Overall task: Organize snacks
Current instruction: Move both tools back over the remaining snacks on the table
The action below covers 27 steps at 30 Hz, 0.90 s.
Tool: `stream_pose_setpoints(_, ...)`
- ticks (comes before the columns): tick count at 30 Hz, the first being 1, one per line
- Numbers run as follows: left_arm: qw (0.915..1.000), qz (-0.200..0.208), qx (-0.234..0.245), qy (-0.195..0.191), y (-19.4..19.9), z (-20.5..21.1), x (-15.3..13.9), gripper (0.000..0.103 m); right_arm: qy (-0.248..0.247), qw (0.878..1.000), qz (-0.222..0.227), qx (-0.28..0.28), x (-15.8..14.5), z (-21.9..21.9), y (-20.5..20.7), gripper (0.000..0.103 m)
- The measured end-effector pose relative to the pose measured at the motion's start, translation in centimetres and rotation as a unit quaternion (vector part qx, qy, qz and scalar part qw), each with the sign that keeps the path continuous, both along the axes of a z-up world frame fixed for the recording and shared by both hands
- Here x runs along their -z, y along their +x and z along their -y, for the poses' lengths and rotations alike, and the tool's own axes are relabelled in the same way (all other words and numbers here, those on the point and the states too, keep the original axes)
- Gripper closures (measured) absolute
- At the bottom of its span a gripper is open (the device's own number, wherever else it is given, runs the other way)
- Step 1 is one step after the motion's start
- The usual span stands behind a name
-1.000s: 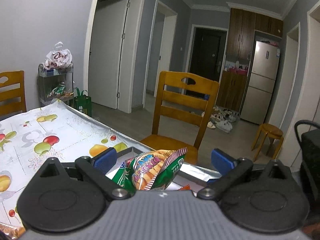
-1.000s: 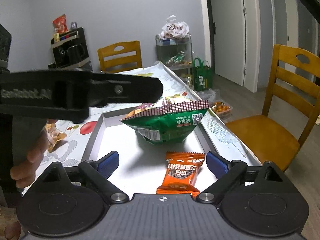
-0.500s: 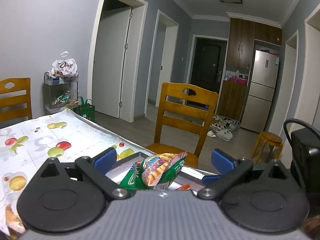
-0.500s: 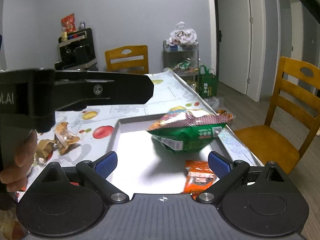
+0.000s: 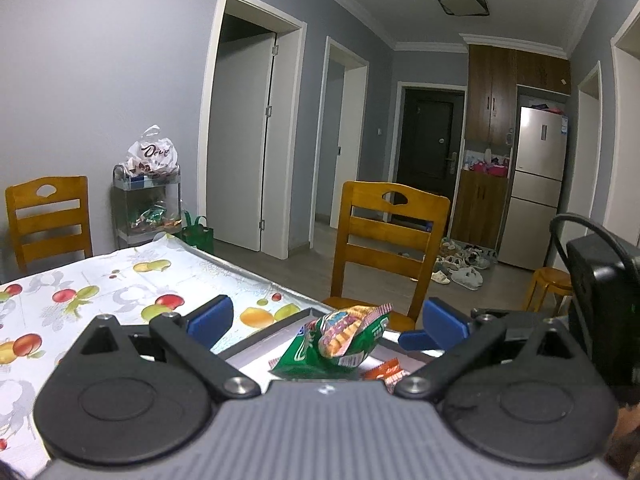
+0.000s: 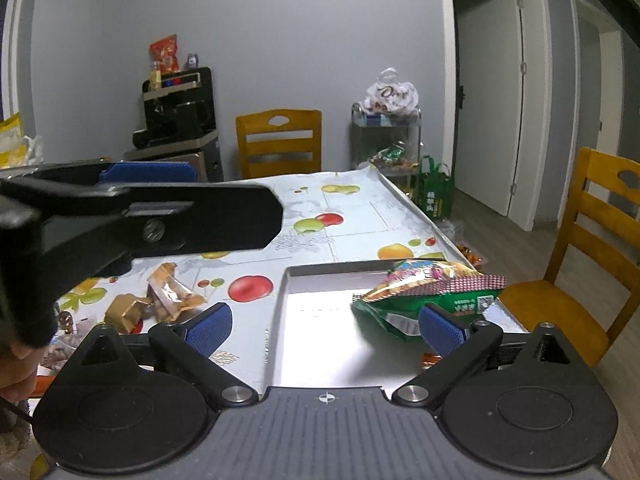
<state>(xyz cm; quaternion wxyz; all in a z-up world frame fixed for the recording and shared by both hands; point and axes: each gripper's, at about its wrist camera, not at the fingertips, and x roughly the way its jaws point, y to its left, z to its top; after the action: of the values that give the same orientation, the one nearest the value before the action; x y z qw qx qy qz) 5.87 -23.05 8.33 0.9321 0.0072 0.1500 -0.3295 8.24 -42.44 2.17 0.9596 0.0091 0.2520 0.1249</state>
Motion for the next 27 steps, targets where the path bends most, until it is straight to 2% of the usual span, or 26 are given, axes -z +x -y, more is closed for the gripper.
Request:
stream_pose_setpoints(12, 0.9988, -0.018, -0.04, -0.02, -1.7, -5.8, 0.2, 0.001, -0.015, 1.0, -0.001, -0.024, -0.2, -3.1, -0.5, 0.001)
stream_pose_setpoints(23, 0.992, -0.018, -0.124, -0.019, -4.8, -12.9, -0.1, 0.001, -0.024, 0.998, 0.001, -0.064, -0.1, -6.3, -0.9, 0.0)
stream_pose_setpoints(27, 0.9877, -0.017, -0.155, -0.005, -6.2, -15.4, 0.4, 0.001, -0.023, 0.997, 0.001, -0.077, 0.0, -7.2, -1.0, 0.0)
